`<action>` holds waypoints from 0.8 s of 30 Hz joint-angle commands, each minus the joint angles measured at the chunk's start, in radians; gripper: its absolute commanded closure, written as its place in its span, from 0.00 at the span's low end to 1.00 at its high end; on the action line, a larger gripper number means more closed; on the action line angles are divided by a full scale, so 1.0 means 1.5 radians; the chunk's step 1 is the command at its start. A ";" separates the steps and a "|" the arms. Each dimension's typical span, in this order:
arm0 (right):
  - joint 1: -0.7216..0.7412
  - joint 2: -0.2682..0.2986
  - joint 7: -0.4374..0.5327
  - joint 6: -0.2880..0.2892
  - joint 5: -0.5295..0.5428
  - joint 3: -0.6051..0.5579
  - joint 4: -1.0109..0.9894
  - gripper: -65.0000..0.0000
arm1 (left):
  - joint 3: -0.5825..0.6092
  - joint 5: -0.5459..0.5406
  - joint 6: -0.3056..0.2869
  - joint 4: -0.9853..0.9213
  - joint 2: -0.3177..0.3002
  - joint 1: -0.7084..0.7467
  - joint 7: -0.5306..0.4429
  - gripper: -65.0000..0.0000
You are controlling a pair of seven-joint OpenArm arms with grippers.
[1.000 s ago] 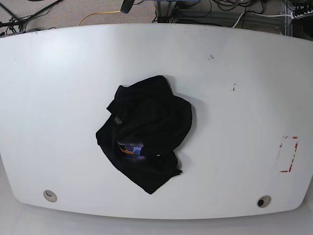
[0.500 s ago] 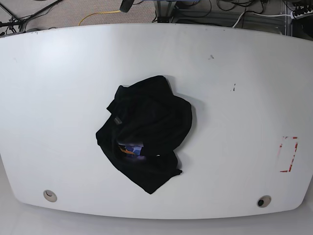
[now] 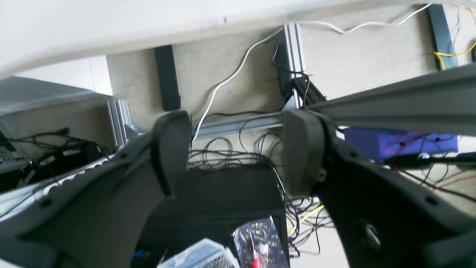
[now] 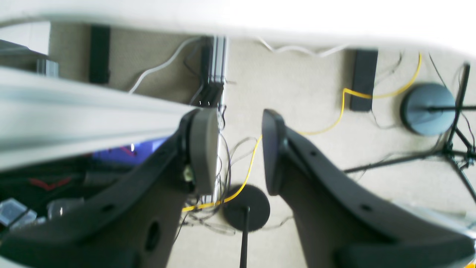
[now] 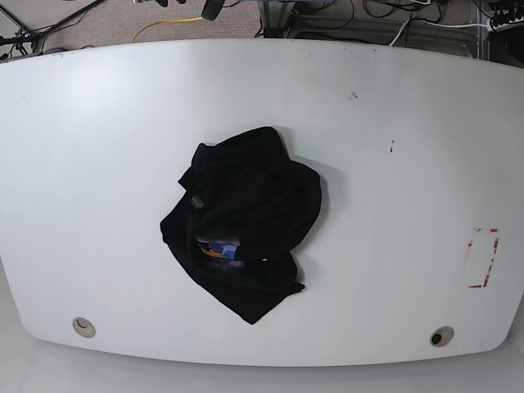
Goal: Fold the T-shirt properly
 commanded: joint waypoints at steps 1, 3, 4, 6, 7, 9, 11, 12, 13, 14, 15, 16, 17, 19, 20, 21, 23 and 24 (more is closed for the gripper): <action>0.008 0.001 0.013 0.002 0.005 0.002 0.013 0.71 | 0.000 -0.002 0.001 0.010 -0.001 0.000 -0.012 0.43; 0.033 0.000 0.013 0.002 0.005 0.002 0.013 0.71 | 0.001 -0.002 0.001 0.010 -0.001 -0.020 -0.012 0.43; 0.050 0.001 0.010 0.002 0.005 0.001 0.013 0.71 | 0.001 -0.002 0.001 0.010 -0.001 -0.031 -0.012 0.43; 0.075 0.001 0.008 0.002 0.005 0.001 0.013 0.71 | 0.001 -0.002 0.001 0.010 -0.001 -0.048 -0.012 0.43; 0.088 0.001 0.008 0.002 0.005 0.001 0.013 0.71 | 0.001 -0.002 0.001 0.010 -0.001 -0.057 -0.012 0.43; 0.112 0.001 0.007 0.002 0.005 0.001 0.013 0.70 | 0.001 -0.002 0.001 0.010 -0.001 -0.071 -0.012 0.43; 0.139 0.002 0.006 0.002 0.004 0.001 0.012 0.70 | 0.001 -0.002 0.001 0.011 -0.001 -0.091 -0.012 0.43; 0.153 0.002 0.001 0.002 0.003 0.000 0.012 0.70 | 0.002 -0.002 0.001 0.012 -0.001 -0.102 -0.012 0.43; 0.170 0.000 -0.010 0.002 0.003 0.000 0.013 0.70 | 0.003 -0.002 0.001 0.012 -0.001 -0.113 -0.012 0.43; 0.185 0.000 -0.025 0.002 0.003 0.000 0.013 0.70 | 0.004 -0.002 0.001 0.012 -0.002 -0.122 -0.012 0.43; 0.198 0.000 -0.036 0.002 0.004 0.000 0.013 0.70 | 0.004 -0.002 0.000 0.012 -0.002 -0.128 -0.012 0.43; 0.220 0.001 -0.053 0.002 0.005 -0.001 0.013 0.69 | 0.004 -0.002 0.000 0.012 -0.002 -0.138 -0.012 0.43; 0.235 0.000 -0.067 0.002 0.005 -0.001 0.013 0.66 | 0.004 -0.002 0.000 0.012 -0.002 -0.146 -0.012 0.42; 0.262 -0.004 -0.083 0.003 0.005 -0.001 0.012 0.59 | 0.004 -0.001 0.000 0.012 -0.004 -0.158 -0.012 0.38; 0.280 -0.004 -0.093 0.003 0.005 -0.002 0.012 0.53 | 0.004 -0.001 0.000 0.012 -0.005 -0.167 -0.012 0.33; 0.296 -0.006 -0.099 0.003 0.005 -0.004 0.011 0.50 | 0.004 0.000 0.000 0.012 -0.005 -0.175 -0.012 0.28; 0.328 -0.015 -0.119 0.003 0.004 -0.023 0.011 0.45 | 0.004 0.002 0.000 0.012 -0.006 -0.188 -0.012 0.20; 0.340 -0.016 -0.128 0.003 0.003 -0.031 0.011 0.45 | 0.004 0.002 0.000 0.012 -0.007 -0.194 -0.012 0.19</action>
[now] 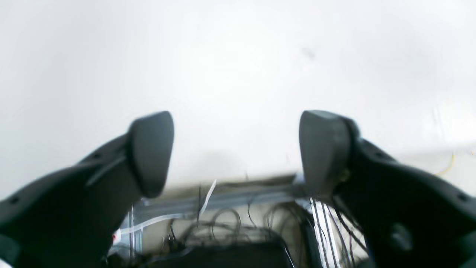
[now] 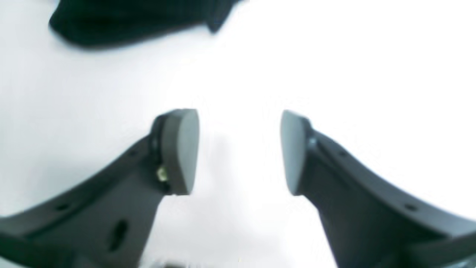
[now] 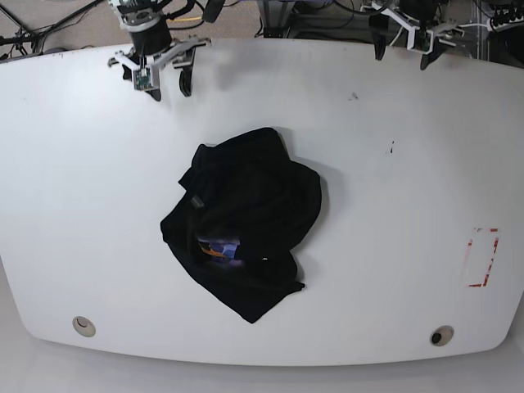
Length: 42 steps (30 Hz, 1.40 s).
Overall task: Fold the T-shirt properly
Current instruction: 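Lower the right gripper onto the black T-shirt and pinch its edge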
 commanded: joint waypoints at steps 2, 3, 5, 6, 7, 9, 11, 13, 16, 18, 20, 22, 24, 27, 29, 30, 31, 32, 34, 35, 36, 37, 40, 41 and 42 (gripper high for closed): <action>0.044 0.000 -0.021 0.006 0.007 -0.035 0.013 0.45 | -0.002 0.000 0.002 0.012 -0.006 -0.015 -0.016 0.17; 0.060 -0.002 -0.030 0.006 0.007 -0.047 0.013 0.44 | -0.003 0.000 0.002 0.012 -0.013 -0.023 -0.016 0.17; 0.098 -0.004 -0.057 0.006 0.007 -0.072 0.012 0.44 | -0.002 0.000 0.002 0.012 -0.028 -0.036 -0.016 0.17; 0.118 -0.004 -0.075 0.005 0.008 -0.084 0.012 0.44 | -0.001 0.000 0.002 0.012 -0.033 -0.041 -0.016 0.17; 0.132 -0.005 -0.087 0.002 0.008 -0.091 0.011 0.44 | -0.001 0.000 0.002 0.012 -0.036 -0.044 -0.016 0.17; 0.171 -0.011 -0.115 -0.001 0.009 -0.108 0.009 0.44 | -0.001 0.000 0.002 0.012 -0.037 -0.059 -0.016 0.17; 0.204 -0.023 -0.138 -0.001 0.009 -0.113 0.001 0.44 | -0.003 0.000 0.002 0.012 -0.037 -0.071 -0.016 0.17; 0.241 -0.037 -0.164 -0.001 0.008 -0.113 -0.008 0.45 | -0.004 0.000 0.002 0.012 -0.038 -0.080 -0.016 0.17; 0.288 -0.043 -0.199 -0.001 0.008 -0.112 -0.024 0.45 | -0.004 0.000 0.002 0.012 -0.053 -0.083 -0.016 0.17; 0.312 -0.043 -0.218 -0.003 0.008 -0.112 -0.034 0.45 | -0.004 0.000 0.002 0.012 -0.060 -0.083 -0.016 0.17; 0.329 -0.043 -0.226 -0.014 0.007 -0.112 -0.052 0.45 | -0.005 0.000 0.002 0.012 -0.063 -0.082 -0.016 0.17; 0.353 -0.043 -0.226 -0.027 0.004 -0.112 -0.082 0.45 | -0.006 0.000 0.002 0.011 -0.064 -0.084 -0.016 0.17; 0.367 -0.041 -0.226 -0.032 0.004 -0.112 -0.112 0.45 | -0.006 0.000 0.002 0.011 -0.068 -0.084 -0.016 0.17; 0.386 -0.040 -0.226 -0.035 0.004 -0.112 -0.161 0.45 | -0.007 0.000 0.002 0.011 -0.079 -0.084 -0.016 0.17; 0.391 -0.040 -0.226 -0.035 0.003 -0.108 -0.184 0.45 | -0.007 0.000 0.002 0.011 -0.077 -0.084 -0.016 0.17; 0.391 -0.040 -0.225 -0.035 0.003 -0.103 -0.192 0.45 | -0.007 0.000 0.002 0.011 -0.076 -0.084 -0.016 0.17; 0.391 -0.041 -0.224 -0.035 0.003 -0.094 -0.198 0.45 | -0.007 0.000 0.002 0.011 -0.075 -0.084 -0.016 0.17; 0.390 -0.042 -0.224 -0.035 0.003 -0.087 -0.199 0.45 | -0.007 0.000 0.002 0.011 -0.075 -0.084 -0.016 0.17; 0.390 -0.042 -0.224 -0.035 0.003 -0.078 -0.199 0.45 | -0.006 0.000 0.002 0.011 -0.075 -0.084 -0.016 0.17; 0.390 -0.042 -0.224 -0.035 0.003 -0.072 -0.197 0.45 | -0.006 0.000 0.002 0.011 -0.075 -0.084 -0.016 0.17; 0.389 -0.042 -0.224 -0.035 0.004 -0.063 -0.197 0.45 | -0.006 0.000 0.002 0.011 -0.075 -0.084 -0.016 0.17; 0.387 -0.042 -0.224 -0.035 0.007 -0.056 -0.197 0.45 | -0.006 0.000 0.002 0.011 -0.075 -0.084 -0.016 0.17; 0.384 -0.043 -0.224 -0.035 0.009 -0.034 -0.192 0.45 | -0.006 0.000 0.002 0.010 -0.075 -0.084 -0.016 0.17; 0.383 -0.044 -0.225 -0.032 0.009 -0.032 -0.189 0.45 | -0.006 0.001 0.002 0.010 -0.075 -0.084 -0.016 0.17; 0.377 -0.044 -0.226 -0.031 0.009 -0.032 -0.188 0.45 | -0.006 0.001 0.002 0.010 -0.075 -0.084 -0.016 0.17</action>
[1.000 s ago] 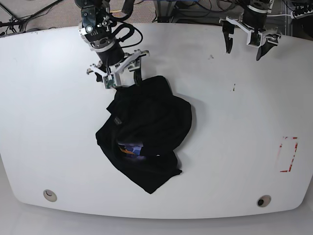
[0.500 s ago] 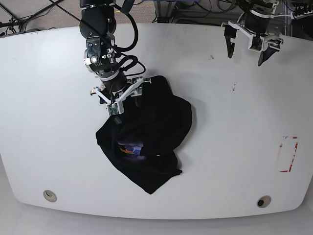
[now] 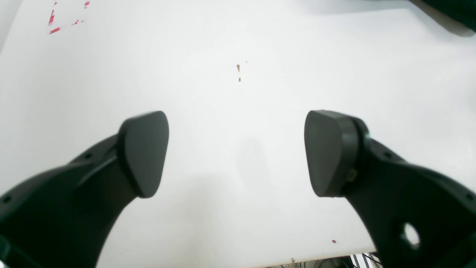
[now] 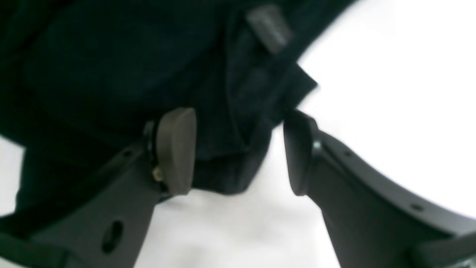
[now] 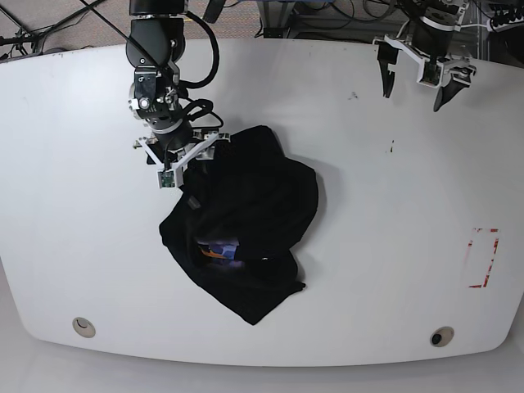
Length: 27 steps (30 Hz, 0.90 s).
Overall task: Fold the T-shirt properly
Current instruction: 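Lower the right gripper onto the black T-shirt and pinch its edge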
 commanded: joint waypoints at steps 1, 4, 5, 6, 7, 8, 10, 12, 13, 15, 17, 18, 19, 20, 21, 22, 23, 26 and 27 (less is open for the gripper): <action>-0.001 -0.001 0.015 0.006 0.007 -0.003 0.019 0.45 | -0.003 0.000 0.004 0.011 -0.004 0.007 -0.016 0.17; -0.005 -0.013 0.015 0.006 0.038 0.000 0.018 0.45 | -0.003 0.000 0.004 0.010 -0.004 0.007 -0.016 0.18; -0.006 -0.015 0.015 0.006 0.050 0.001 0.017 0.45 | -0.003 0.000 0.004 0.010 -0.004 0.007 -0.016 0.18; -0.006 -0.015 0.015 0.006 0.072 0.001 0.015 0.45 | -0.003 0.000 0.004 0.010 -0.004 0.007 -0.016 0.18; -0.006 -0.015 0.015 0.006 0.089 0.001 0.014 0.45 | -0.003 0.000 0.004 0.010 -0.004 0.007 -0.016 0.18; -0.007 -0.015 0.015 0.006 0.097 0.001 0.013 0.45 | -0.003 0.000 0.004 0.010 -0.004 0.007 -0.016 0.18; -0.007 -0.015 0.015 0.006 0.109 -0.001 0.013 0.45 | -0.003 0.000 0.004 0.010 -0.004 0.007 -0.016 0.18; -0.006 -0.015 0.015 0.006 0.111 -0.003 0.013 0.45 | -0.002 0.000 0.004 0.010 -0.004 0.007 -0.016 0.18; -0.005 -0.016 0.015 0.006 0.111 -0.004 0.013 0.45 | -0.002 0.000 0.004 0.010 -0.004 0.007 -0.016 0.18; 0.001 -0.017 0.015 0.006 0.111 -0.004 0.013 0.45 | -0.001 0.000 0.004 0.010 -0.004 0.007 -0.016 0.18; 0.011 -0.018 0.015 0.006 0.111 -0.004 0.012 0.45 | -0.001 0.000 0.004 0.010 -0.004 0.007 -0.016 0.18; 0.014 -0.018 0.015 0.006 0.111 -0.004 0.007 0.45 | -0.001 0.000 0.004 0.010 -0.004 0.007 -0.016 0.18; 0.015 -0.018 0.015 0.006 0.111 -0.004 0.001 0.45 | -0.001 0.000 0.004 0.010 -0.004 0.007 -0.016 0.18; 0.021 -0.018 0.015 0.006 0.114 -0.004 -0.006 0.45 | -0.001 0.000 0.004 0.010 -0.004 0.007 -0.016 0.18; 0.028 -0.018 0.015 0.006 0.114 -0.004 -0.011 0.45 | -0.001 0.000 0.004 0.010 -0.004 0.007 -0.016 0.18; 0.034 -0.018 0.015 0.006 0.114 -0.004 -0.015 0.45 | -0.001 0.000 0.004 0.010 -0.004 0.007 -0.016 0.18; 0.039 -0.018 0.015 0.006 0.114 -0.004 -0.024 0.45 | -0.001 0.000 0.004 0.010 -0.004 0.007 -0.016 0.18; 0.054 -0.018 0.015 0.006 0.114 -0.004 -0.045 0.45 | -0.001 0.000 0.004 0.010 -0.004 0.007 -0.016 0.18; 0.059 -0.018 0.015 0.006 0.114 -0.004 -0.052 0.46 | -0.001 0.000 0.004 0.010 -0.004 0.007 -0.016 0.18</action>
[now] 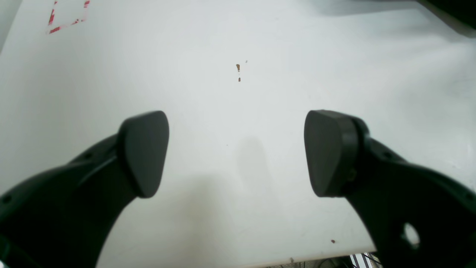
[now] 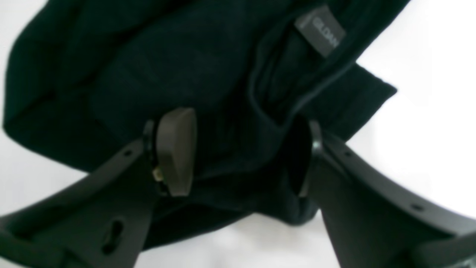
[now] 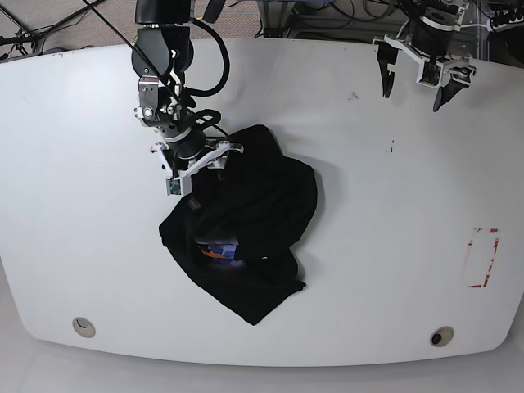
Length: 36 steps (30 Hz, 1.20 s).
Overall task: Fold the T-shirt properly
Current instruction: 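Lower the right gripper onto the black T-shirt and pinch its edge, then drag the pinched shirt edge away with the right gripper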
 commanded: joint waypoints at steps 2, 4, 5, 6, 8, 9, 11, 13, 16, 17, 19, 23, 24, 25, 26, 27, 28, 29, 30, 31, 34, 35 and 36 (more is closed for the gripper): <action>0.022 0.000 0.015 0.005 0.008 0.000 -0.008 0.50 | -0.003 0.000 0.004 0.010 -0.004 0.007 -0.016 0.18; 0.029 0.000 0.015 0.005 0.008 0.000 -0.017 0.66 | -0.003 0.000 0.004 0.010 -0.004 0.007 -0.016 0.18; 0.030 0.000 0.015 0.005 0.008 0.000 -0.017 0.74 | -0.003 0.000 0.004 0.010 -0.004 0.007 -0.016 0.18; 0.035 0.000 0.015 0.005 0.008 0.000 -0.017 0.84 | -0.003 0.000 0.004 0.010 -0.004 0.007 -0.016 0.18; 0.037 0.000 0.015 0.005 0.008 0.000 -0.016 1.00 | -0.003 0.000 0.004 0.010 -0.004 0.007 -0.016 0.18; 0.037 0.000 0.015 0.005 0.007 0.000 -0.014 1.00 | -0.003 0.000 0.004 0.009 -0.004 0.007 -0.016 0.18; 0.037 0.000 0.015 0.005 0.005 0.000 -0.013 1.00 | -0.003 0.000 0.004 0.009 -0.004 0.007 -0.016 0.18; 0.037 0.001 0.014 0.005 0.005 -0.001 -0.004 1.00 | -0.001 0.000 0.004 0.009 -0.004 0.006 -0.016 0.18; 0.035 0.003 0.013 0.005 0.004 -0.001 0.024 1.00 | 0.002 0.000 0.004 0.008 -0.004 0.005 -0.016 0.17; 0.035 0.003 0.013 0.005 0.004 -0.001 0.031 1.00 | 0.003 -0.001 0.004 0.008 -0.004 0.005 -0.016 0.17; 0.035 0.004 0.003 0.005 0.004 -0.001 0.055 1.00 | 0.019 -0.002 0.004 0.006 -0.003 -0.010 -0.016 0.17; 0.056 0.023 -0.028 0.005 0.003 -0.009 0.106 1.00 | 0.057 -0.002 0.004 -0.007 -0.003 -0.046 -0.016 0.17; 0.063 0.028 -0.034 0.005 0.003 -0.018 0.117 1.00 | 0.063 -0.002 0.004 -0.012 -0.003 -0.051 -0.016 0.17; 0.074 0.037 -0.043 0.005 0.003 -0.035 0.131 1.00 | 0.074 -0.002 0.004 -0.021 -0.003 -0.059 -0.016 0.17; 0.083 0.045 -0.049 0.005 0.003 -0.048 0.141 1.00 | 0.085 -0.002 0.004 -0.027 -0.003 -0.069 -0.016 0.17; 0.093 0.050 -0.052 0.005 0.003 -0.058 0.148 1.00 | 0.095 -0.002 0.004 -0.032 -0.003 -0.077 -0.016 0.17; 0.111 0.060 -0.053 0.005 0.003 -0.077 0.151 1.00 | 0.112 -0.002 0.004 -0.039 -0.003 -0.092 -0.016 0.17; 0.122 0.066 -0.053 0.005 0.003 -0.086 0.149 1.00 | 0.121 -0.002 0.004 -0.045 -0.003 -0.098 -0.016 0.17; 0.137 0.078 -0.053 0.005 0.003 -0.098 0.148 1.00 | 0.137 -0.002 0.004 -0.052 -0.003 -0.107 -0.016 0.17; 0.146 0.092 -0.053 0.005 0.003 -0.112 0.151 1.00 | 0.154 -0.002 0.004 -0.061 -0.003 -0.114 -0.016 0.17; 0.171 0.113 -0.051 0.005 0.003 -0.137 0.160 1.00 | 0.184 -0.002 0.004 -0.082 -0.003 -0.138 -0.016 0.17; 0.189 0.115 -0.051 0.005 0.003 -0.142 0.159 1.00 | 0.197 -0.003 0.004 -0.093 -0.003 -0.151 -0.016 0.17; 0.204 0.116 -0.051 0.005 0.003 -0.147 0.157 1.00 | 0.208 -0.003 0.004 -0.104 -0.003 -0.163 -0.016 0.17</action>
